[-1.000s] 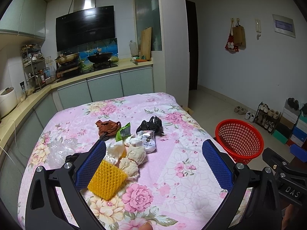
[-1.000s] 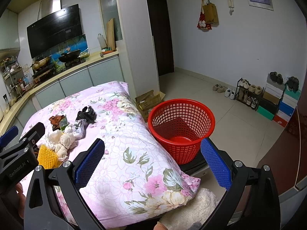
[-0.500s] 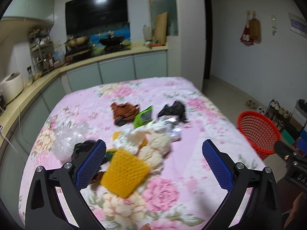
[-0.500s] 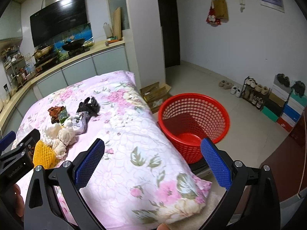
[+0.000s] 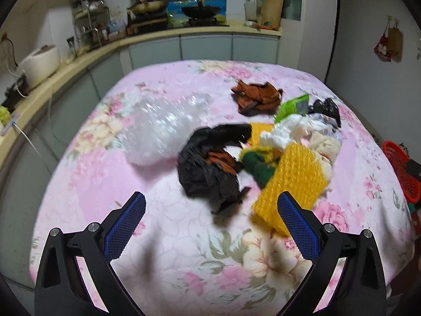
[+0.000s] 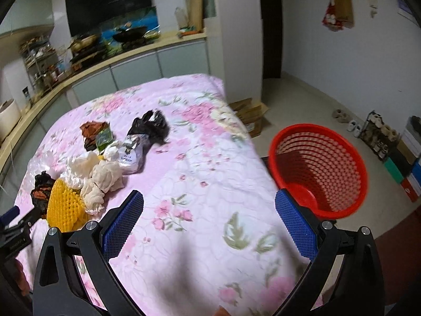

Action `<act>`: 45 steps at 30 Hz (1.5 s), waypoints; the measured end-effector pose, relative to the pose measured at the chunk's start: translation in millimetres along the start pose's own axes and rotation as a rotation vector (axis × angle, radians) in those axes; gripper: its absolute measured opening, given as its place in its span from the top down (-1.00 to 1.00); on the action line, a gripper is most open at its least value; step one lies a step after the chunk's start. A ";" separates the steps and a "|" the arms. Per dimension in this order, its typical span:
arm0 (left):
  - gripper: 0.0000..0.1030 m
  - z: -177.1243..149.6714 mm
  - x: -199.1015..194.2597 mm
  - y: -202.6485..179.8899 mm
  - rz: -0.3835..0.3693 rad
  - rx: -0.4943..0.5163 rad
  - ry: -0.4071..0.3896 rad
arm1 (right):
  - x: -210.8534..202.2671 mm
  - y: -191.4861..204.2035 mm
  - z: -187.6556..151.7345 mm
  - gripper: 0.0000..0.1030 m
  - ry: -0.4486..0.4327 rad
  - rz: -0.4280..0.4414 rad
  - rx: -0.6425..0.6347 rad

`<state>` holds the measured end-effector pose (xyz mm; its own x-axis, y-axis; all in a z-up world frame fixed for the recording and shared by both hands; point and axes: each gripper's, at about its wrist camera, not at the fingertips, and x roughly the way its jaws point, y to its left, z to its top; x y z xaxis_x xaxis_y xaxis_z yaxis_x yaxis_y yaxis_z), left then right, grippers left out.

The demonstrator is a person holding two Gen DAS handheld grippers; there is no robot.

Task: Collect trash
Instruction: 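Grasp the yellow mesh sleeve with the left tool while the right tool grasps the white cloth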

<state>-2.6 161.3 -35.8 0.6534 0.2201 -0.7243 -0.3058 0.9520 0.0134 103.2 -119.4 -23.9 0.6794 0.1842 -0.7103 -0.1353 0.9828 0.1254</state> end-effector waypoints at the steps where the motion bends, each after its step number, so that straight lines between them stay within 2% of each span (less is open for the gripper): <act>1: -0.88 -0.5 0.2 -2.9 -0.022 0.007 -0.001 | 3.6 3.1 1.4 -0.90 0.006 0.008 -0.005; 5: -0.86 3.9 5.1 -25.5 -0.089 0.069 -0.013 | 12.4 12.3 5.6 -0.90 0.021 0.024 -0.023; 7: -0.75 6.7 14.1 -38.8 -0.125 0.102 0.003 | 16.5 15.1 6.9 -0.90 0.030 0.028 -0.028; 9: -0.57 8.2 24.5 -49.5 -0.146 0.137 0.026 | 19.8 15.6 7.4 -0.90 0.048 0.040 -0.027; 11: -0.11 7.9 38.1 -55.5 -0.185 0.150 0.082 | 23.5 17.0 8.5 -0.89 0.068 0.057 -0.026; 13: 0.04 7.0 40.3 -56.3 -0.182 0.158 0.078 | 26.6 20.3 9.3 -0.89 0.084 0.075 -0.030; 14: 0.23 7.4 39.7 -56.0 -0.186 0.162 0.076 | 29.0 22.8 9.9 -0.89 0.093 0.087 -0.031; 17: 0.53 7.0 30.9 -48.9 -0.224 0.153 0.069 | 37.5 34.0 11.4 -0.89 0.136 0.156 -0.026; 25: 0.57 12.2 0.2 -22.6 -0.256 0.098 0.005 | 65.2 85.9 12.9 -0.84 0.193 0.249 -0.075; 30: 0.57 18.7 -9.5 -10.4 -0.305 0.068 -0.025 | 90.0 106.8 14.4 -0.50 0.248 0.280 -0.078; 33: 0.57 20.0 -9.5 -7.0 -0.303 0.059 -0.030 | 102.2 116.4 10.9 -0.16 0.280 0.306 -0.086; 37: 0.57 22.1 -12.1 -0.1 -0.369 0.031 -0.037 | 99.5 121.2 9.3 0.26 0.266 0.335 -0.105; 40: 0.56 22.3 -9.7 1.5 -0.387 0.019 -0.035 | 91.8 119.1 8.1 0.38 0.252 0.336 -0.115; 45: 0.51 20.6 -6.4 -5.9 -0.408 0.042 -0.024 | 80.9 104.2 6.5 0.42 0.233 0.324 -0.105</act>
<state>9.2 158.7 -16.9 0.7317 -0.1724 -0.6594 0.0095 0.9700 -0.2431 148.9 -2.1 -63.8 0.4093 0.4645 -0.7853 -0.3966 0.8657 0.3054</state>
